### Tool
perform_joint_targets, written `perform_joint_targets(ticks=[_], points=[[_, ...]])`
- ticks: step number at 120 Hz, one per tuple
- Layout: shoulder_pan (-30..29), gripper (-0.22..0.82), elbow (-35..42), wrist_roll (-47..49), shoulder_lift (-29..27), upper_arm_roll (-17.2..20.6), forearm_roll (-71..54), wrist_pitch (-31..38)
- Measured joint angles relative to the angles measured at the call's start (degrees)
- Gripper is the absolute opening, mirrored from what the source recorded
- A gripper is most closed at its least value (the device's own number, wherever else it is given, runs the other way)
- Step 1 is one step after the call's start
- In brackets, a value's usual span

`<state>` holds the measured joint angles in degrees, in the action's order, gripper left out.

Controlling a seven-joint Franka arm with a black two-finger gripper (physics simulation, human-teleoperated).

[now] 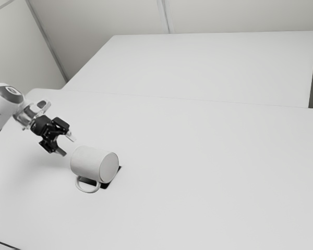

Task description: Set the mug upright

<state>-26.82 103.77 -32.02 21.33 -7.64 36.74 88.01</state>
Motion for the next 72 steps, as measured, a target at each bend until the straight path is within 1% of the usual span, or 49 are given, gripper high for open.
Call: perform_joint_targets(ticks=[24,46,56,60,63,72], points=[[0.33,0.60,0.30,-3.85,2.63,-0.10,5.62,-0.07],[0.53,0.60,4.93,-5.89,3.04,-0.10,10.93,-0.13],[0.60,0.60,5.87,-6.32,3.00,-0.10,12.71,-0.18],[0.65,0.58,5.90,-6.43,2.99,-0.10,13.13,-0.20],[0.68,0.54,5.85,-6.49,2.98,-0.10,13.35,-0.20],[0.93,0.39,5.74,-6.64,2.93,-0.03,13.85,-0.23]])
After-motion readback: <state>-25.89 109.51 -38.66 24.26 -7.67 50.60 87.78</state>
